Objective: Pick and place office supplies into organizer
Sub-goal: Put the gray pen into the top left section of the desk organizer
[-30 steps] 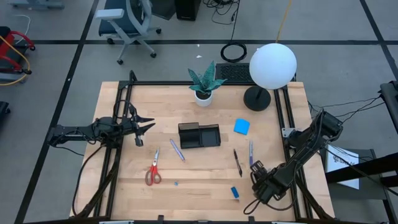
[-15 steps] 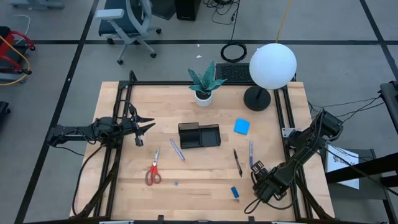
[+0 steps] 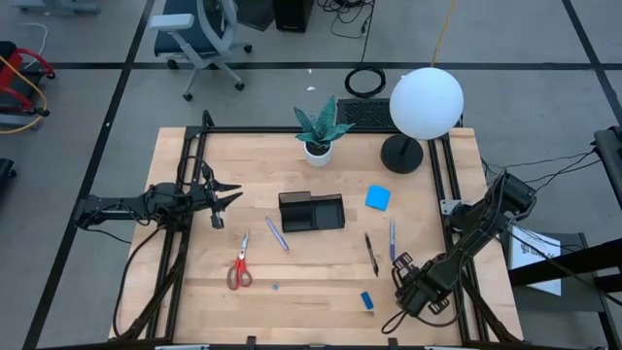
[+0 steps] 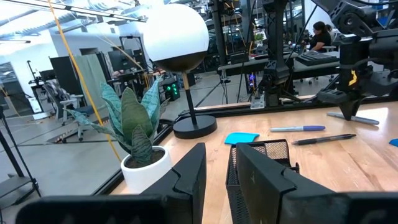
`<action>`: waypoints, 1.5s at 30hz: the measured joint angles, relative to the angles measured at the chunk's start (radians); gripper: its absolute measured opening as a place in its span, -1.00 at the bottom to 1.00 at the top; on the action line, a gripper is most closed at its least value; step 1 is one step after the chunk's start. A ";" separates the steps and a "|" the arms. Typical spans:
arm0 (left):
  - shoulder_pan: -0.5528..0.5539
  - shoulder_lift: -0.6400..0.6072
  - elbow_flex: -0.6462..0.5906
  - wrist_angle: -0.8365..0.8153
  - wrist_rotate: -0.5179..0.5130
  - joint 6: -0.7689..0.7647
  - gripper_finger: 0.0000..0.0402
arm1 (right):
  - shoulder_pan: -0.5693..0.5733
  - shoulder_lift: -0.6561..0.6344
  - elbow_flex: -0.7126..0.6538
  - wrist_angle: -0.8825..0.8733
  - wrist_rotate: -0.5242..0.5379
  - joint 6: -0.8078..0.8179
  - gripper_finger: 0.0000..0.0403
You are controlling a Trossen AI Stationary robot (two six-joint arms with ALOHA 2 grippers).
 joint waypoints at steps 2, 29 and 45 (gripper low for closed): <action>0.000 0.000 0.000 0.000 0.000 0.000 -0.52 | -0.005 0.000 0.000 0.000 -0.002 0.017 -0.87; 0.000 0.000 0.000 0.000 0.000 0.000 -0.52 | -0.090 -0.003 -0.001 0.200 0.028 0.019 -0.87; 0.000 0.000 0.000 0.000 0.000 0.000 -0.52 | -0.265 -0.006 0.014 0.536 0.105 -0.159 -0.87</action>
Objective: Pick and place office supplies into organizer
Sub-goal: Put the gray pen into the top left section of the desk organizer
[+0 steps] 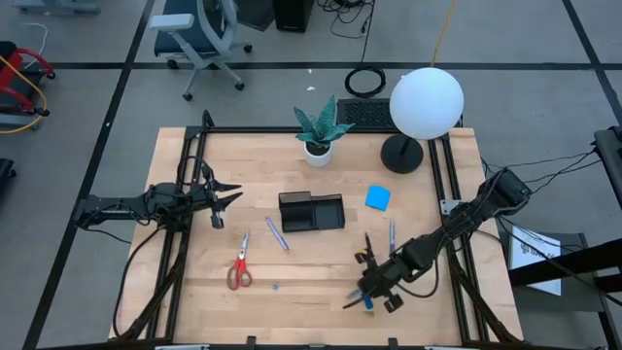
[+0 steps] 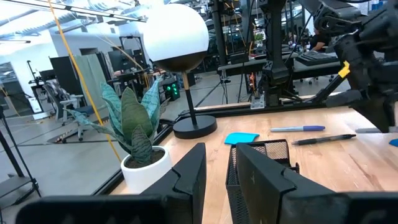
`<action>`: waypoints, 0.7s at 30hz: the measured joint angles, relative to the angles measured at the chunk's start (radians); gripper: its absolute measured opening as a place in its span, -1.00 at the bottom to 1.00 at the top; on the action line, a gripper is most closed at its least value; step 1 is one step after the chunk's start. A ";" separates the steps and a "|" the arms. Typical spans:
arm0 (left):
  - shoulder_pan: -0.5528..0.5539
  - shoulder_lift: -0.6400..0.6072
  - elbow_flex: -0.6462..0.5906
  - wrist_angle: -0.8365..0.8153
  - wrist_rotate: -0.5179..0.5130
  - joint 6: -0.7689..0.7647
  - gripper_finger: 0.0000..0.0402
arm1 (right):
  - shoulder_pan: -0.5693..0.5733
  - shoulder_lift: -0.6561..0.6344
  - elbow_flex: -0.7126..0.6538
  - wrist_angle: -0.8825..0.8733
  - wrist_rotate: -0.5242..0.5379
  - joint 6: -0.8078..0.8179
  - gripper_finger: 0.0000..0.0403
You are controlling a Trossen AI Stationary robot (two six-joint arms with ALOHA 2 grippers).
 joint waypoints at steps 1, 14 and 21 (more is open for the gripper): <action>0.000 0.000 0.000 0.000 0.000 0.000 -0.52 | -0.013 0.000 0.000 0.034 0.011 -0.020 -0.87; 0.000 0.000 0.000 0.000 0.000 0.000 -0.52 | -0.213 0.000 0.001 0.396 0.034 -0.203 -0.87; 0.000 0.000 0.000 0.000 0.000 0.000 -0.52 | -0.326 0.000 0.001 0.580 0.028 -0.255 -0.87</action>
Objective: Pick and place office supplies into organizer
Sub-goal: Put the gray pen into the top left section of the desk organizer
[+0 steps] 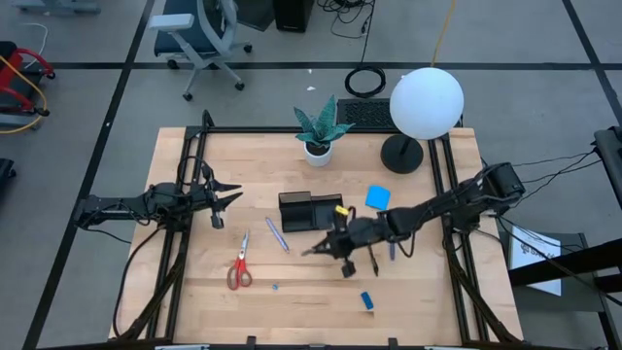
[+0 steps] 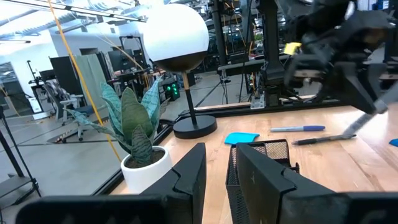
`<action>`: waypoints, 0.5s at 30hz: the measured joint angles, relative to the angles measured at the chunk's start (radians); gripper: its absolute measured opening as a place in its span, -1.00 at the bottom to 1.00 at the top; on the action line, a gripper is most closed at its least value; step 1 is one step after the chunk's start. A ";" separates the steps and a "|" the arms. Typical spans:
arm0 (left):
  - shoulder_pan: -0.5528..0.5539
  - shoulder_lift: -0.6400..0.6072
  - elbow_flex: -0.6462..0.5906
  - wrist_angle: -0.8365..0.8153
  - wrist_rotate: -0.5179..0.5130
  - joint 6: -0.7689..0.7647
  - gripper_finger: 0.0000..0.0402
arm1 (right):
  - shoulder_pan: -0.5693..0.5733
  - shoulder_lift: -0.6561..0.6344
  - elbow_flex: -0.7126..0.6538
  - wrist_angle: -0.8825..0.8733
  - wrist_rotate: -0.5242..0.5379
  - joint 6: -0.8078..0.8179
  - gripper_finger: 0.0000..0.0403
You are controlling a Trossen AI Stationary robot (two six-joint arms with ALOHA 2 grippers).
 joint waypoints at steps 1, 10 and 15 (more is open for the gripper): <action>0.000 0.000 0.000 0.000 0.000 0.000 -0.52 | -0.015 0.000 0.000 0.024 -0.001 -0.007 -0.87; 0.000 0.000 0.000 0.000 0.000 0.000 -0.52 | -0.137 0.000 0.000 0.199 -0.011 -0.038 -0.87; 0.000 0.000 0.000 0.000 0.000 0.000 -0.52 | -0.183 0.000 -0.007 0.312 -0.060 -0.029 -0.87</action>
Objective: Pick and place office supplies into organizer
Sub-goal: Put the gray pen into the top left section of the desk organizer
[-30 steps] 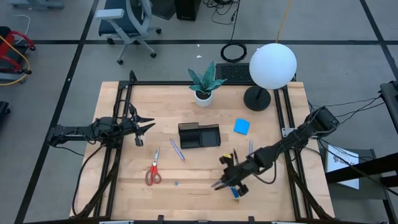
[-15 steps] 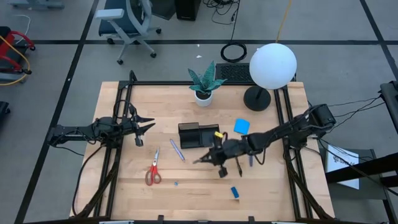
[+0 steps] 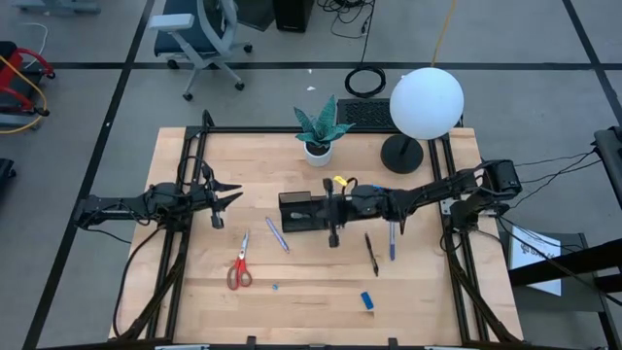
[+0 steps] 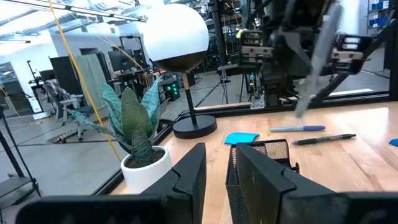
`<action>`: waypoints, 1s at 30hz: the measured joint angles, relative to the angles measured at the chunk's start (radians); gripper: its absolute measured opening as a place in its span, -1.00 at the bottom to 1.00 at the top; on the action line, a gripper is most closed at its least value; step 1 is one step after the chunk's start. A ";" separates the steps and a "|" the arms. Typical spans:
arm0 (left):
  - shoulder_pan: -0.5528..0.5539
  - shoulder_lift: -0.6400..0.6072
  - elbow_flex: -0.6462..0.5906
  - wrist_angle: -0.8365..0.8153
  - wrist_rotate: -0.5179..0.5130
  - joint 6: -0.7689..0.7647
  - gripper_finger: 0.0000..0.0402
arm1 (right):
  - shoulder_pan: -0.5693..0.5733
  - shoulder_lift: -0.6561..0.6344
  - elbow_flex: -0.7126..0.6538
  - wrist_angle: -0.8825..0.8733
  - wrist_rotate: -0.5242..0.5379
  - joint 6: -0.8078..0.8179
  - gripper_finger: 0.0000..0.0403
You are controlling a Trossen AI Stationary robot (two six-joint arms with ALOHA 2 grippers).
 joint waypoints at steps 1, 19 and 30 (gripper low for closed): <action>0.000 0.000 0.000 0.000 0.000 0.000 -0.52 | -0.006 0.000 -0.011 0.038 -0.001 0.001 -0.87; 0.000 0.000 0.000 0.000 0.000 0.000 -0.52 | -0.090 0.050 -0.238 0.643 -0.023 0.086 -0.87; 0.000 0.000 0.000 0.000 0.000 0.000 -0.52 | -0.146 0.255 -0.134 0.723 -0.026 0.126 -0.87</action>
